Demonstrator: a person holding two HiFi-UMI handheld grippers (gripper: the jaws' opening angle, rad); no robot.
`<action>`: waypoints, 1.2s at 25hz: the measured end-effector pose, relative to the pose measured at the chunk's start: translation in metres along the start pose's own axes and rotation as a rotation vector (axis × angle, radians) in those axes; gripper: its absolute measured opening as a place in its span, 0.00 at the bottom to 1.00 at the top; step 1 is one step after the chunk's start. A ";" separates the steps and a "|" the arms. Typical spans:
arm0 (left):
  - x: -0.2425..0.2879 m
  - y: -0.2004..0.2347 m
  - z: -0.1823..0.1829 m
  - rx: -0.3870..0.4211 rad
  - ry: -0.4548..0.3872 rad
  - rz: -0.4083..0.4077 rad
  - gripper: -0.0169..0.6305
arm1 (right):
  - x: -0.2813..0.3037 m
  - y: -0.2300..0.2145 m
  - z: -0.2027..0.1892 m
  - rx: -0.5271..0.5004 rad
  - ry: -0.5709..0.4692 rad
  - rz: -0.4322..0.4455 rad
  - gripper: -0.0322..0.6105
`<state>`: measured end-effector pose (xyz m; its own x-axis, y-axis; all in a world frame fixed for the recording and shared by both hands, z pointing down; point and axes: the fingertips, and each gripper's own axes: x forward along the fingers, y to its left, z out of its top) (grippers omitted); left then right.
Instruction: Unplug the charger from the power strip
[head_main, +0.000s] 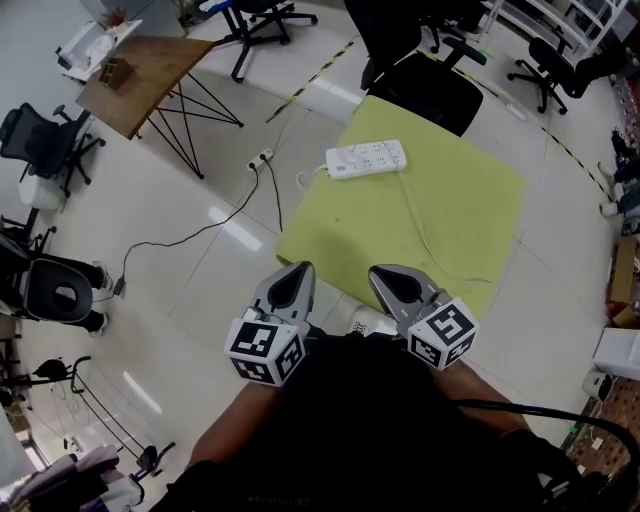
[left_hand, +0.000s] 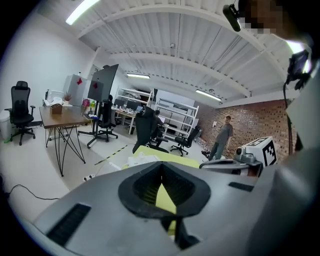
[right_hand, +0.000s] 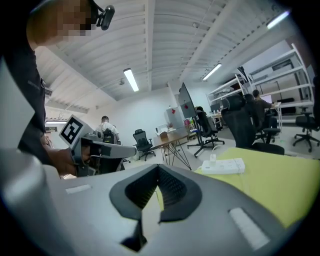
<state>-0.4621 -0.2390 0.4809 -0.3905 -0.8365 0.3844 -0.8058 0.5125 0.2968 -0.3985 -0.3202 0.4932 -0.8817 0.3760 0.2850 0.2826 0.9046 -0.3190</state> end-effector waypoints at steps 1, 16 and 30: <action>0.006 0.000 -0.001 -0.003 0.015 -0.003 0.04 | 0.000 -0.006 -0.001 0.018 -0.001 -0.004 0.05; 0.082 0.044 0.020 0.087 0.101 -0.062 0.04 | 0.033 -0.074 0.006 0.103 -0.010 -0.120 0.05; 0.134 0.145 0.037 0.107 0.175 -0.176 0.04 | 0.127 -0.134 0.016 0.147 0.089 -0.320 0.06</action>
<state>-0.6476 -0.2842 0.5434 -0.1643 -0.8599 0.4833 -0.9005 0.3308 0.2824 -0.5543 -0.3975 0.5574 -0.8787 0.1002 0.4668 -0.0654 0.9432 -0.3256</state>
